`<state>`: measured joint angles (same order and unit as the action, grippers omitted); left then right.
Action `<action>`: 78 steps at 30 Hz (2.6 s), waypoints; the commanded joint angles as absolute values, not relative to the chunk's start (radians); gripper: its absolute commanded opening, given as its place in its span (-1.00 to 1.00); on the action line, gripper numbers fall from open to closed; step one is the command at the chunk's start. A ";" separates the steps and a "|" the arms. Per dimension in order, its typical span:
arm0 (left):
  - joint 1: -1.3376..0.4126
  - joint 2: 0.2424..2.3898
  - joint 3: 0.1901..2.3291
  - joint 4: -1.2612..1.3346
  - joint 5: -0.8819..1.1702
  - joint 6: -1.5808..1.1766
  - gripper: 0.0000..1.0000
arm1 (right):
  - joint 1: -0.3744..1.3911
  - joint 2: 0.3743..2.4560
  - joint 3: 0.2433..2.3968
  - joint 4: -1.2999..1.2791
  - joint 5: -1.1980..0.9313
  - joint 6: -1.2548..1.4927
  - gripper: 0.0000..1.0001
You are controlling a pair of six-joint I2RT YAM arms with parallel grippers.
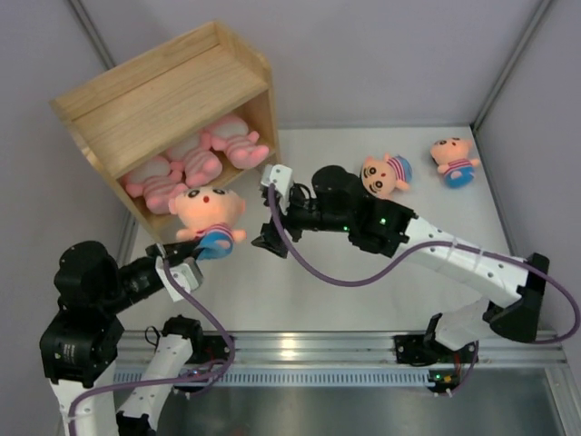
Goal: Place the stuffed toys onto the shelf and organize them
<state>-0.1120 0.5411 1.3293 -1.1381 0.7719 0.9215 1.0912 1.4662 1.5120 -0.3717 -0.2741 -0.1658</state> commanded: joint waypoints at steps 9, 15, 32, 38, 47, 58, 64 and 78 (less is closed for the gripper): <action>-0.109 0.798 1.618 -0.563 0.355 0.614 -1.00 | 1.065 1.135 1.241 -0.129 0.048 -0.052 0.90; -0.109 0.977 1.727 -0.492 0.091 0.563 -1.00 | 1.065 1.118 1.221 -0.149 0.049 -0.041 0.90; -0.107 1.092 1.706 -0.509 -0.072 0.724 -1.00 | 1.066 1.071 1.174 -0.170 0.040 -0.015 0.90; -0.107 1.062 1.683 -0.511 -0.120 0.741 -0.99 | 1.066 1.063 1.151 -0.166 0.041 -0.014 0.90; -0.107 1.011 1.628 -0.519 -0.164 0.759 -0.27 | 1.065 1.066 1.138 -0.153 0.006 -0.008 0.92; -0.109 0.980 1.635 -0.518 -0.127 0.749 0.45 | 1.014 1.112 1.183 -0.241 0.130 0.098 0.99; -0.109 0.945 1.651 -0.515 -0.028 0.674 0.97 | 0.803 1.091 1.151 -0.282 0.205 0.316 0.99; -0.107 0.733 1.632 -0.531 0.399 0.379 0.88 | 0.097 1.456 1.291 -0.376 0.019 0.309 0.90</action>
